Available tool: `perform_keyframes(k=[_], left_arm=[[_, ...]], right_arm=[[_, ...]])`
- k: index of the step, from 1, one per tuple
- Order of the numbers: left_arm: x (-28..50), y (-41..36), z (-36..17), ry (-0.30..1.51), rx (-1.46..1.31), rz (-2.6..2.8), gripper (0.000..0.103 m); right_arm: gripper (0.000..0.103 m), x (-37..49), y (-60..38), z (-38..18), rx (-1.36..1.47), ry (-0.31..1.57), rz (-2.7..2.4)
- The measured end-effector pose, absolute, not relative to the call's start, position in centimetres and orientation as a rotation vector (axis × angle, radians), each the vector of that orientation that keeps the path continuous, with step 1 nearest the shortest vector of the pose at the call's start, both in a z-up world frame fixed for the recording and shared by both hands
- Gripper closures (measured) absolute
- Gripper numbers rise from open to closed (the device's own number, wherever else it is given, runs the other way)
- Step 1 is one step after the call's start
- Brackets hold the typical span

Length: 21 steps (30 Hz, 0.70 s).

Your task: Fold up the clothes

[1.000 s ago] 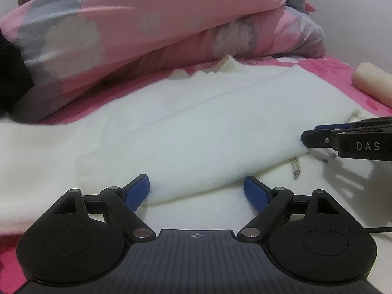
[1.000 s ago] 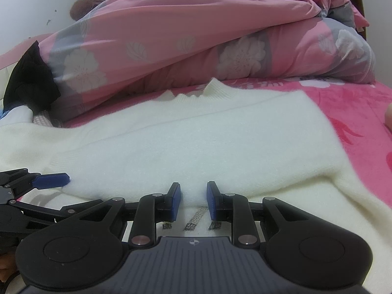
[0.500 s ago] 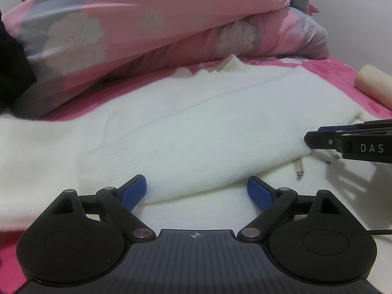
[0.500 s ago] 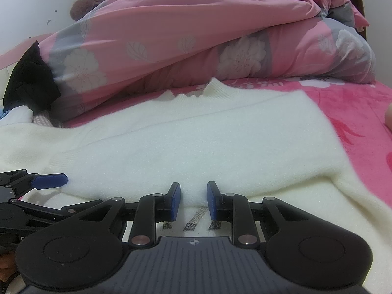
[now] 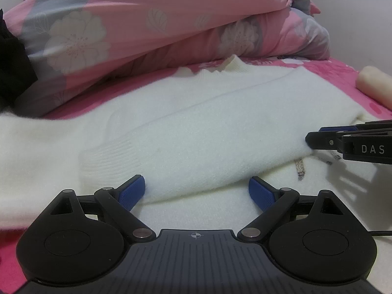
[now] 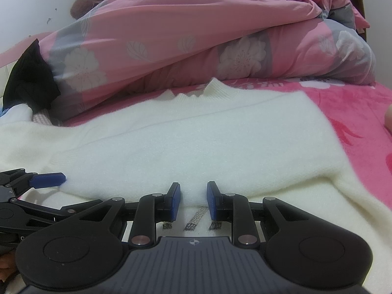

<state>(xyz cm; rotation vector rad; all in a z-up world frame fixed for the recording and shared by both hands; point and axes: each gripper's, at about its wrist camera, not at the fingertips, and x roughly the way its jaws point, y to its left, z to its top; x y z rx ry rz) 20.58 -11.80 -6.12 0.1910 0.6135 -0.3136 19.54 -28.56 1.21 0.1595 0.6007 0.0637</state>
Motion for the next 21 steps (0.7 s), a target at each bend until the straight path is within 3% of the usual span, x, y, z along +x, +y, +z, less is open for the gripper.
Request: perform_keyframes(k=[14,21], left_arm=[[19.4,-10.9,-3.4,0.532,0.128,-0.305,0.008],[21.1,-12.7,-5.8,0.645,0.184,-0.286,0.006]], right_arm=[[0.076,19.5,-28.9,1.2,0.196,0.596,0.079],[0.076,19.5,-29.0,1.1,0.195,0.595,0.079]])
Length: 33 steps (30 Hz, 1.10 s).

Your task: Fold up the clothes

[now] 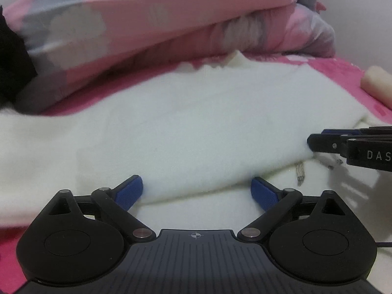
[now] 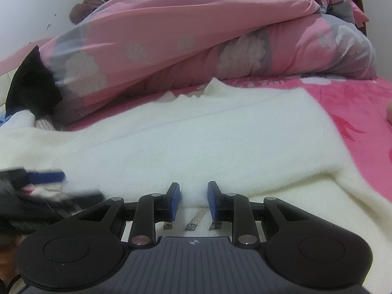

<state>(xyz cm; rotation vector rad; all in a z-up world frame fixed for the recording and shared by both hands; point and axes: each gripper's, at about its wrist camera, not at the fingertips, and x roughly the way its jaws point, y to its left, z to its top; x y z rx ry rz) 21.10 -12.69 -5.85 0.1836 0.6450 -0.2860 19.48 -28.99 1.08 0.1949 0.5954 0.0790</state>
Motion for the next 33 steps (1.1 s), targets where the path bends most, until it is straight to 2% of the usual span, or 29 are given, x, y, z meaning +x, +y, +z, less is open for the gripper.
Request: perform_keyframes(k=[7,9,10,14,22,28,31,33], left_arm=[[21.1,-12.5,-5.8,0.651,0.173,-0.289,0.005],[21.2,-12.5,-5.7,0.651,0.172,-0.289,0.005],[21.1,-12.4,-5.7,0.651,0.172,-0.290,0.005],[21.1,-12.4,-5.7,0.648,0.172,-0.290,0.005],[21.0,-12.3,-5.0,0.650,0.186,-0.265,0.005],[19.5,-10.3,-2.1,0.655,0.165,-0.199,0.005],[18.4,-8.2,-0.4,0.645,0.112,-0.169,0.005],[17.5,-6.8,0.6,0.635,0.087,-0.146,0.005]], right_arm=[[0.075,19.4,-28.8,1.6,0.183,0.599,0.078],[0.065,19.1,-29.2,2.4,0.200,0.589,0.091],[0.063,18.9,-29.5,2.9,0.193,0.571,0.073],[0.063,18.2,-30.7,4.0,0.112,0.519,-0.068],[0.061,19.7,-30.9,1.6,0.089,0.607,-0.145],[0.061,18.6,-29.9,3.8,0.134,0.541,-0.074],[0.056,17.5,-27.4,5.2,0.148,0.489,0.060],[0.044,17.1,-25.2,5.3,0.134,0.480,0.150]])
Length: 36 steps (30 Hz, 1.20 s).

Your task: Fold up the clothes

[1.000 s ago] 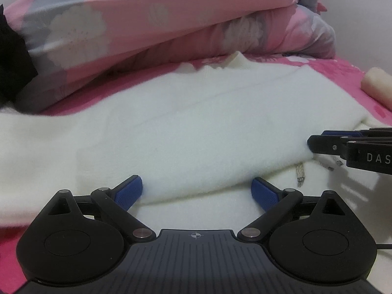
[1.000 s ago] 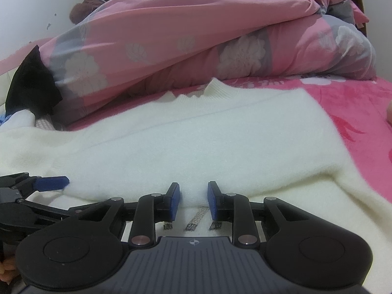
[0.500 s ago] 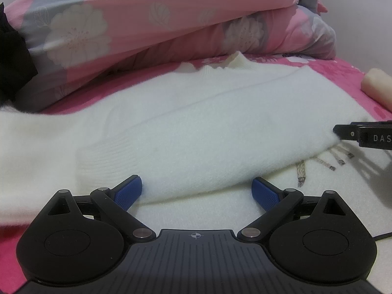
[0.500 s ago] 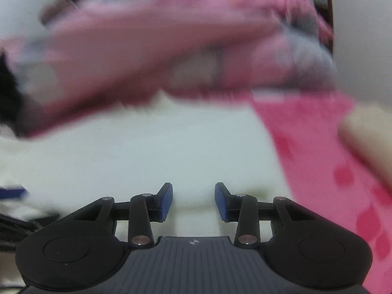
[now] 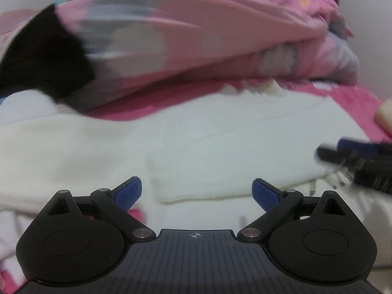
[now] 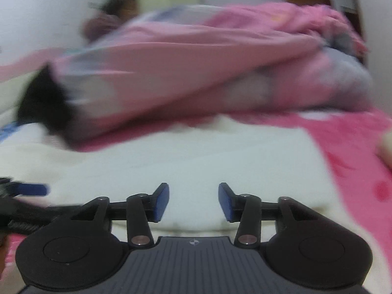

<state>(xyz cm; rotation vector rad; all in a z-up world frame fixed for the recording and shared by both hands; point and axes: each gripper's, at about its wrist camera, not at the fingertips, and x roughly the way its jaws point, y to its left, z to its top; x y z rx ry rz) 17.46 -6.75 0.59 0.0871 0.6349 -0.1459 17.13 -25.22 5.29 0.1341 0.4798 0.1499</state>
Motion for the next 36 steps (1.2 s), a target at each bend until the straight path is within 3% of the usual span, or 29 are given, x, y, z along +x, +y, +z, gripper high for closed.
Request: perform_keyframes(k=[5,14,21,28,32,36], left_arm=[[15.4,-2.3,2.3,0.635,0.020,-0.068,0.005],[10.7,8.7,6.8,0.523,-0.080,0.122,0.005],[8.9,14.3,5.9,0.445,-0.201,0.218,0.006],[8.2,18.6,4.8,0.339,-0.305,0.284,0.007],[9.0,21.3,4.6,0.279,-0.405,0.341,0.024],[9.9,23.5,4.6,0.228,-0.487,0.398,0.030]], right_arm=[[0.042,18.5,-21.3,2.2,-0.014,0.588,0.146],[0.042,18.0,-23.0,2.8,0.134,0.597,0.148],[0.042,19.5,-17.1,5.8,0.060,0.523,0.258],[0.042,22.0,-15.0,1.4,0.041,0.597,0.274],[0.041,22.2,-15.6,1.2,0.069,0.600,0.286],[0.040,22.3,-15.4,1.2,0.066,0.598,0.287]])
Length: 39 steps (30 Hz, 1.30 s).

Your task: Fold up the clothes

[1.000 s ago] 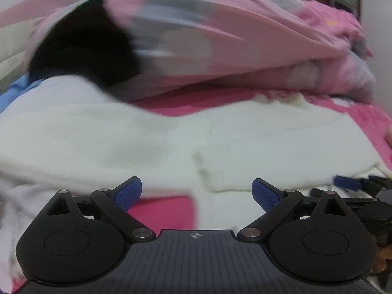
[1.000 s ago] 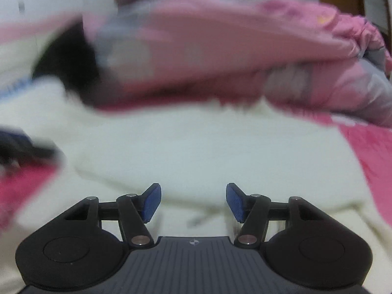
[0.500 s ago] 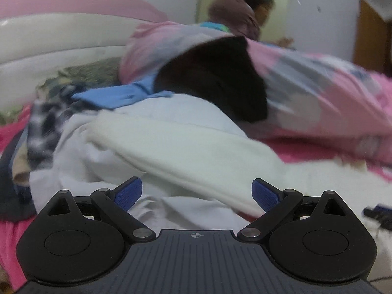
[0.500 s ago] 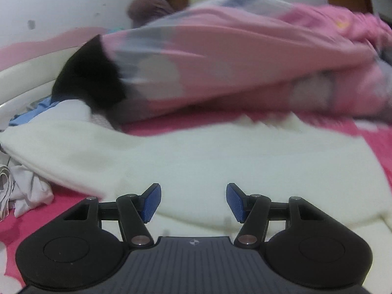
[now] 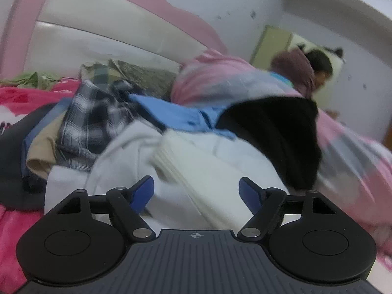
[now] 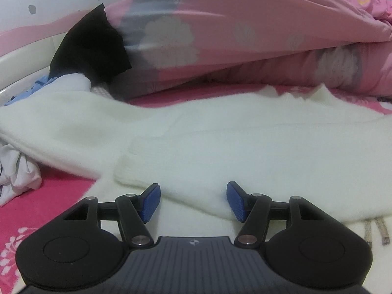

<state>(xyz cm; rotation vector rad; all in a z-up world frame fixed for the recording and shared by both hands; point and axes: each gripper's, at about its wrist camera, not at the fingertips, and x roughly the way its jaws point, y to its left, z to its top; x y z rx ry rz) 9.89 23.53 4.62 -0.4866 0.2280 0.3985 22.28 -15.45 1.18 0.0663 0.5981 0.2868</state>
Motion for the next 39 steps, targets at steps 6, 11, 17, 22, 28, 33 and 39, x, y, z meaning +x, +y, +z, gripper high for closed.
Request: perform_keyframes(k=[6,11,17,22,28,33,39], left_arm=[[11.5,25.8,4.4,0.249,-0.488,0.452,0.044],[12.3,26.8,3.9,0.272,-0.490,0.453,0.055],[11.9,26.1,4.2,0.253,-0.411,0.462,0.075],[11.0,24.9,4.6,0.251,-0.366,0.478,0.075],[11.6,23.7,5.1,0.253,-0.296,0.453,0.074],[12.7,24.0,5.1,0.299,-0.300,0.467,0.074],[13.1,23.9,5.0,0.313,-0.253,0.501,0.090]], right_arm=[[0.039,22.4,-15.3,1.2,0.056,0.600,0.287],[0.037,22.4,-15.3,1.1,0.051,0.600,0.290],[0.037,22.3,-15.2,1.1,0.052,0.600,0.291],[0.037,22.3,-15.2,1.1,0.055,0.599,0.292],[0.037,22.3,-15.2,1.0,0.058,0.597,0.295],[0.037,22.3,-15.2,1.0,0.058,0.597,0.295],[0.037,22.3,-15.5,0.9,0.081,0.594,0.305]])
